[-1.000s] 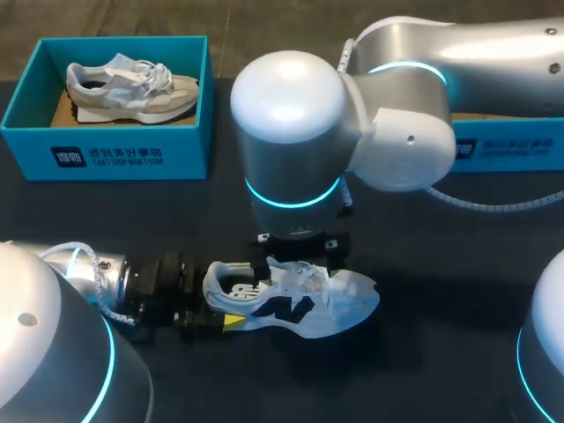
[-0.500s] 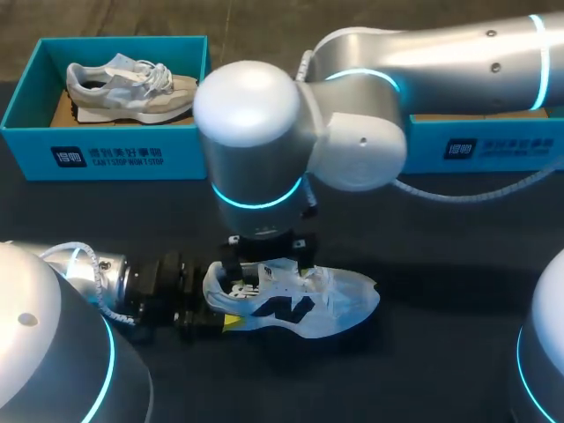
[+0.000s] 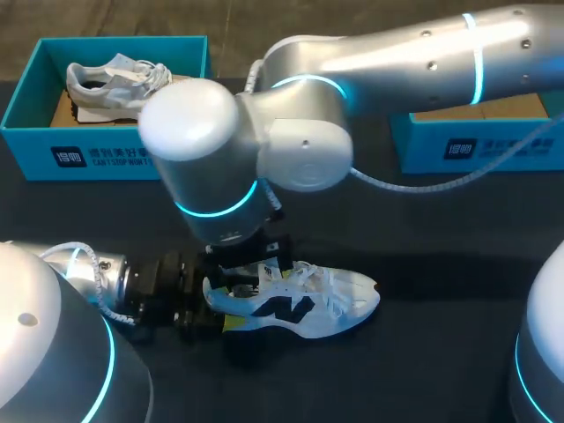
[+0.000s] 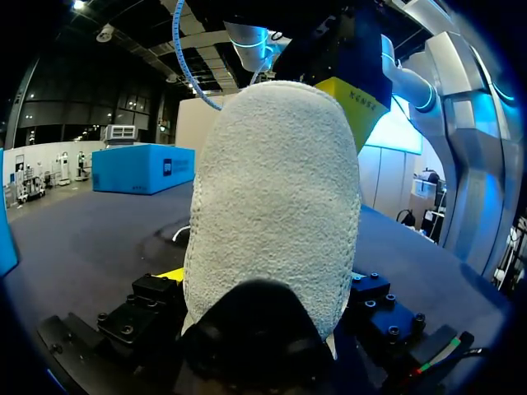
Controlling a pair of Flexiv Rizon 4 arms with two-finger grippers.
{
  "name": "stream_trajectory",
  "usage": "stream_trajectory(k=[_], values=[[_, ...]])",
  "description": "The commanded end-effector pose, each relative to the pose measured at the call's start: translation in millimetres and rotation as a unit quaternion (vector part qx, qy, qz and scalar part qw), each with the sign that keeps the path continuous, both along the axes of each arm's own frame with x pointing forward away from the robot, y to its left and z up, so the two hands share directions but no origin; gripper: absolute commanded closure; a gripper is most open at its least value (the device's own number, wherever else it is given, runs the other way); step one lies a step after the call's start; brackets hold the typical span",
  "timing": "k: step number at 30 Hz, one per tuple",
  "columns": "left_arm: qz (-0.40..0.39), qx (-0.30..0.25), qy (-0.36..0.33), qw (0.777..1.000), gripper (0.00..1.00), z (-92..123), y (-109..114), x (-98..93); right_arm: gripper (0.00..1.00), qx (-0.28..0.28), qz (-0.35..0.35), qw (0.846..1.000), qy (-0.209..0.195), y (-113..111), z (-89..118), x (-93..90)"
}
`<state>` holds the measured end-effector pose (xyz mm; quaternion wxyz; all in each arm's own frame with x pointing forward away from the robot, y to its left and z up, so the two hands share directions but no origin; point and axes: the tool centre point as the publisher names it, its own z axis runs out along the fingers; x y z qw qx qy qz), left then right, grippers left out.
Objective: Take the shoe out of the shoebox, open the shoe tongue, remove and reinsert the insole, then place the shoe into the shoebox
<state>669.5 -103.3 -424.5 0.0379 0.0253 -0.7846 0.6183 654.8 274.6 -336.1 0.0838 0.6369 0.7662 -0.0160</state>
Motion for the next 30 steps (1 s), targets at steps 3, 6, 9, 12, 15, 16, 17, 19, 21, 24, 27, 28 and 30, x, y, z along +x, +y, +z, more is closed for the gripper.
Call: stream_trajectory(k=[3, 6, 9, 12, 15, 16, 17, 19, 21, 24, 27, 28, 30], values=[[0.001, 0.001, 0.0, 1.0, 1.0, -6, 2, -0.9, 0.0, -0.267, -0.17, 0.945, -0.081, 6, -4, -5.9], [0.001, 0.001, 0.0, 1.0, 1.0, -6, 2, -0.9, 0.0, -0.267, -0.172, 0.945, -0.081, 0, -5, -4.7], [0.001, 0.001, 0.0, 1.0, 1.0, -6, 2, -0.9, 0.0, -0.266, -0.175, 0.945, -0.08, -4, -5, -4.4], [0.001, 0.001, 0.0, 1.0, 1.0, -6, 2, -0.9, 0.0, -0.265, -0.178, 0.944, -0.08, -9, -5, -3.4], [0.001, 0.001, 0.0, 1.0, 1.0, -6, 2, -0.9, 0.0, -0.262, -0.182, 0.945, -0.076, -14, -5, -0.6], [0.001, 0.001, 0.0, 1.0, 1.0, -6, 2, -0.9, 0.0, -0.261, -0.183, 0.945, -0.076, -15, -5, -0.2], [0.001, 0.001, 0.0, 1.0, 1.0, -6, 2, -0.9, 0.0, -0.258, -0.185, 0.945, -0.075, -18, -4, 0.4], [0.001, 0.001, 0.0, 1.0, 1.0, -6, 2, -0.9, 0.0, -0.254, -0.187, 0.946, -0.074, -20, -2, 1.0], [0.001, 0.001, 0.0, 1.0, 1.0, -6, 2, -0.9, 0.0, -0.247, -0.189, 0.947, -0.074, -24, 0, 1.8], [0.001, 0.001, 0.0, 1.0, 1.0, -6, 2, -0.9, 0.0, -0.24, -0.192, 0.949, -0.073, -29, 2, 2.7], [0.001, 0.001, 0.0, 1.0, 1.0, -6, 2, -0.9, 0.0, -0.228, -0.197, 0.951, -0.07, -36, 4, 3.9], [0.001, 0.001, 0.0, 1.0, 1.0, -6, 2, -0.9, 0.0, -0.227, -0.199, 0.951, -0.07, -38, 4, 4.0], [0.001, 0.001, 0.0, 1.0, 1.0, -6, 2, -0.9, 0.0, -0.218, -0.203, 0.952, -0.069, -43, 4, 3.7]])
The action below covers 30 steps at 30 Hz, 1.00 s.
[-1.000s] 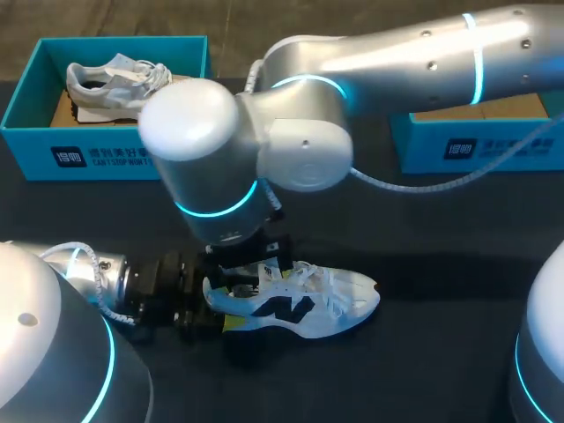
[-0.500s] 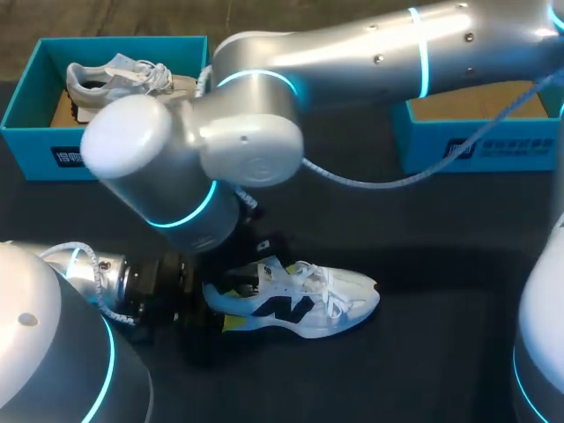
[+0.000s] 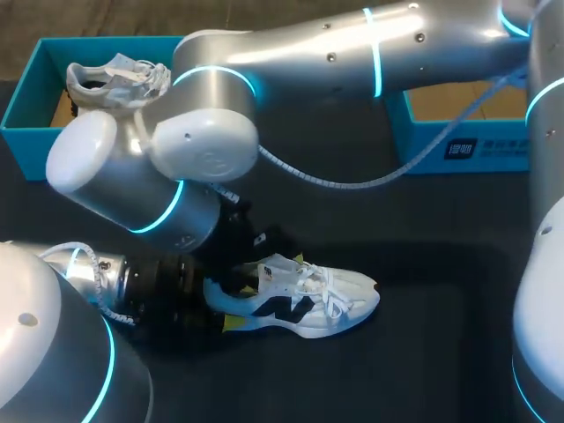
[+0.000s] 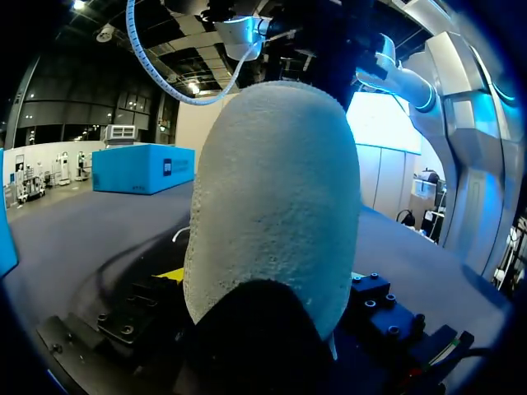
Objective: Take the shoe out of the shoebox, open the shoe tongue, remove and reinsert the insole, then place the shoe into the shoebox
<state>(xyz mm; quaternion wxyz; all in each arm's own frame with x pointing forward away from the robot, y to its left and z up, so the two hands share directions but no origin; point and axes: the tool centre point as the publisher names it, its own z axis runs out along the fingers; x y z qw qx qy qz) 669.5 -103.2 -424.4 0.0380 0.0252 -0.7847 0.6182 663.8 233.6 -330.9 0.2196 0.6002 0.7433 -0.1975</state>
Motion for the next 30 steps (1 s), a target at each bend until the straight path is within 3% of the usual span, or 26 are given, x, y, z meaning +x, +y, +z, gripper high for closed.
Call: stream_trajectory(k=[1, 30], values=[[0.001, 0.001, 0.0, 1.0, 1.0, -6, 2, -0.8, 0.0, 0.009, -0.183, 0.976, -0.122, -4, -1, -5.1], [0.001, 0.001, 0.0, 1.0, 1.0, -6, 2, -0.8, 0.0, 0.053, -0.203, 0.971, -0.113, -28, 1, -4.4]])
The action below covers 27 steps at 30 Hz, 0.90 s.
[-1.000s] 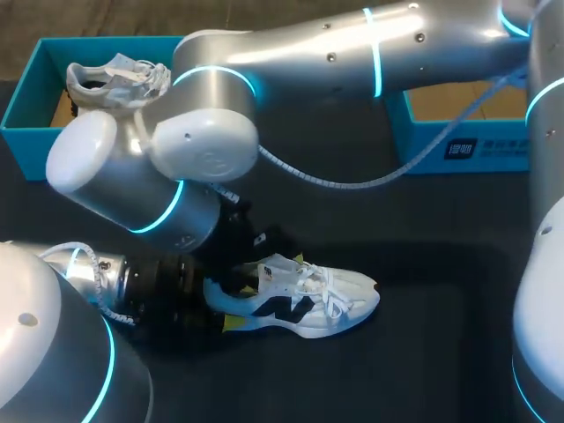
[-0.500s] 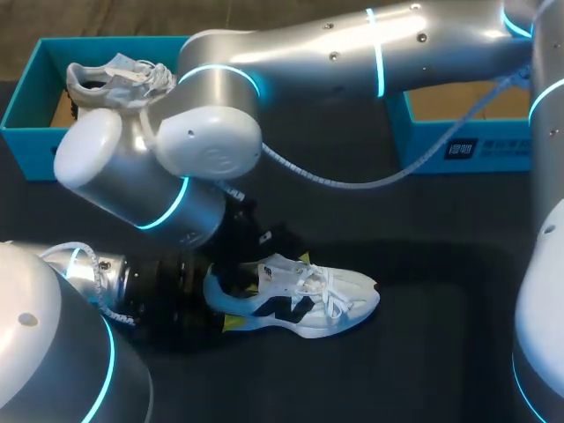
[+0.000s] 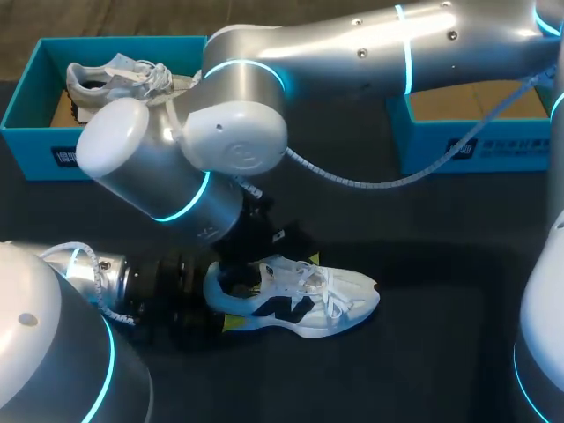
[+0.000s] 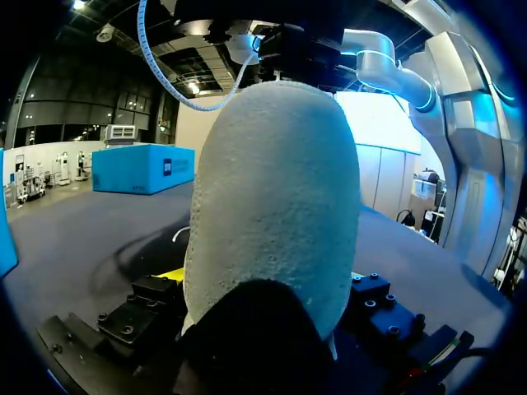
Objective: Take the shoe out of the shoebox, open the shoe tongue, remove and reinsert the insole, then place the shoe into the shoebox
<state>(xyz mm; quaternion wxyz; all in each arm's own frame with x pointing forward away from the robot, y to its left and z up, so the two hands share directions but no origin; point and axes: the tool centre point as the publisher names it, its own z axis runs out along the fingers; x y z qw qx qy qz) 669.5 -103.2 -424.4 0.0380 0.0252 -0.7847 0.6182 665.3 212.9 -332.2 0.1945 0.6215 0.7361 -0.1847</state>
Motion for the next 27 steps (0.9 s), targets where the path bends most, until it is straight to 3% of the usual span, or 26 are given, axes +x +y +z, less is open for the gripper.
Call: stream_trajectory(k=[1, 3, 6, 10, 16, 27], values=[[0.001, 0.001, 0.0, 1.0, 1.0, -6, 2, -0.8, 0.0, 0.024, -0.186, 0.976, -0.113, -8, 4, -6.2], [0.001, 0.001, 0.0, 1.0, 1.0, -6, 2, -0.8, 0.0, 0.024, -0.19, 0.975, -0.115, -9, 5, -6.5], [0.001, 0.001, 0.0, 1.0, 1.0, -6, 2, -0.8, 0.09, 0.027, -0.195, 0.974, -0.114, -11, 8, -7.2], [0.001, 0.001, 0.0, 1.0, 1.0, -6, 2, -0.8, 0.52, 0.038, -0.197, 0.974, -0.102, -13, 8, -8.4], [0.001, 0.001, 0.0, 1.0, 1.0, -6, 2, -0.8, 0.62, 0.05, -0.197, 0.975, -0.084, -11, 1, -11.5], [0.001, 0.001, 0.0, 1.0, 1.0, -6, 2, -0.8, 0.69, 0.07, -0.192, 0.976, -0.072, -8, 5, -17.8]])
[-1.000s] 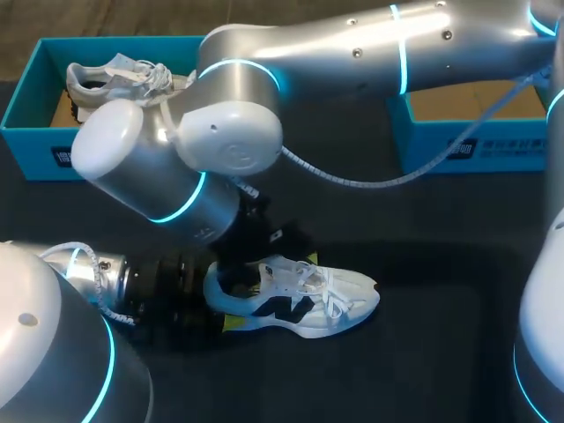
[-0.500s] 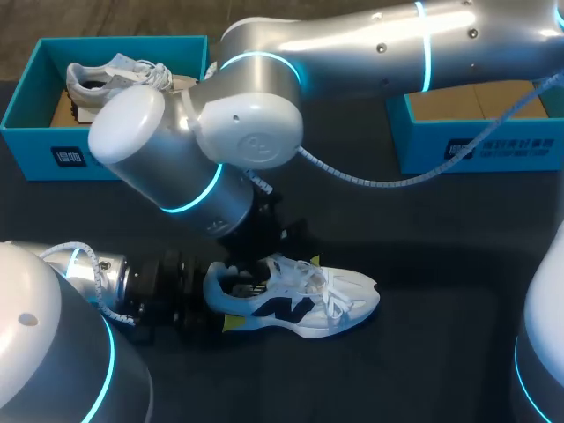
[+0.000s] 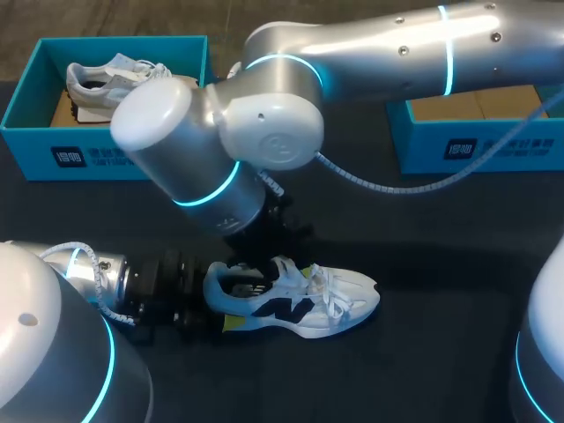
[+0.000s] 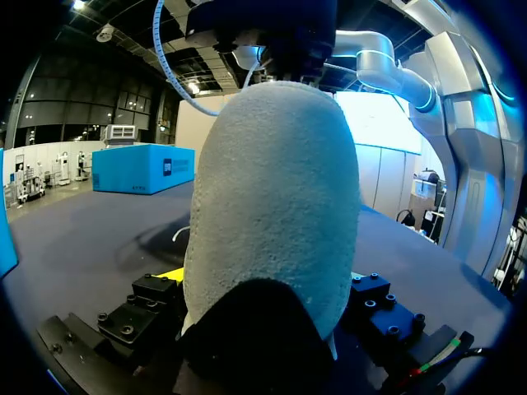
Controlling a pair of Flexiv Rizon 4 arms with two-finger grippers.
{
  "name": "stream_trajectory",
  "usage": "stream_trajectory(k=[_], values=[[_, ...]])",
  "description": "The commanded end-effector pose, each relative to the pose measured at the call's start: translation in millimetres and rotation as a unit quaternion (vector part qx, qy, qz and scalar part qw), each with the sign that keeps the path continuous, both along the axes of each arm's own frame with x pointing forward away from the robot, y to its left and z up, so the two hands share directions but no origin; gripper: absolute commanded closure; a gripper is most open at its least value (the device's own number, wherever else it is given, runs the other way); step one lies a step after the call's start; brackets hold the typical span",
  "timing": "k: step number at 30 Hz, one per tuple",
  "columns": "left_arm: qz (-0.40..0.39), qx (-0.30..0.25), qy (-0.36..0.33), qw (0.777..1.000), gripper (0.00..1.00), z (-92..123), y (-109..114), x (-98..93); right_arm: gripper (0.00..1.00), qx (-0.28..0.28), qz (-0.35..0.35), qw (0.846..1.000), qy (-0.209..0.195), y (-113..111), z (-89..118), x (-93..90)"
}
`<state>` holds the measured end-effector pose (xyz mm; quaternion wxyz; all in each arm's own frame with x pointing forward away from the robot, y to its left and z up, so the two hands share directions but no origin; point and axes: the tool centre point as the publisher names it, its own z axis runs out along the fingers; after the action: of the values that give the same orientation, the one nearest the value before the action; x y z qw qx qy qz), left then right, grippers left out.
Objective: Take the shoe out of the shoebox, open the shoe tongue, remove and reinsert the insole, then place the shoe into the shoebox
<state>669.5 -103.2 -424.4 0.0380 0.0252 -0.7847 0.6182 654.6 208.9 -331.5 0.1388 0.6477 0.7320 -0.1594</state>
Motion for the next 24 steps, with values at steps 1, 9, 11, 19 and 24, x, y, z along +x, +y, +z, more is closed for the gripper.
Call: stream_trajectory(k=[1, 9, 11, 19, 24], values=[[0.001, 0.001, 0.0, 1.0, 1.0, -6, 2, -0.8, 0.71, 0.009, -0.171, 0.982, -0.082, -5, 7, -7.8], [0.001, 0.001, 0.0, 1.0, 1.0, -6, 2, -0.8, 1.0, 0.033, -0.169, 0.982, -0.077, -6, 14, -12.2], [0.001, 0.001, 0.0, 1.0, 1.0, -6, 2, -0.8, 1.0, 0.042, -0.167, 0.983, -0.071, -7, 14, -12.5], [0.001, 0.001, 0.0, 1.0, 1.0, -6, 2, -0.8, 1.0, 0.114, -0.168, 0.978, -0.045, -35, 13, -8.7], [0.001, 0.001, 0.0, 1.0, 1.0, -6, 2, -0.8, 1.0, 0.18, -0.166, 0.969, -0.041, -54, 20, -10.3]])
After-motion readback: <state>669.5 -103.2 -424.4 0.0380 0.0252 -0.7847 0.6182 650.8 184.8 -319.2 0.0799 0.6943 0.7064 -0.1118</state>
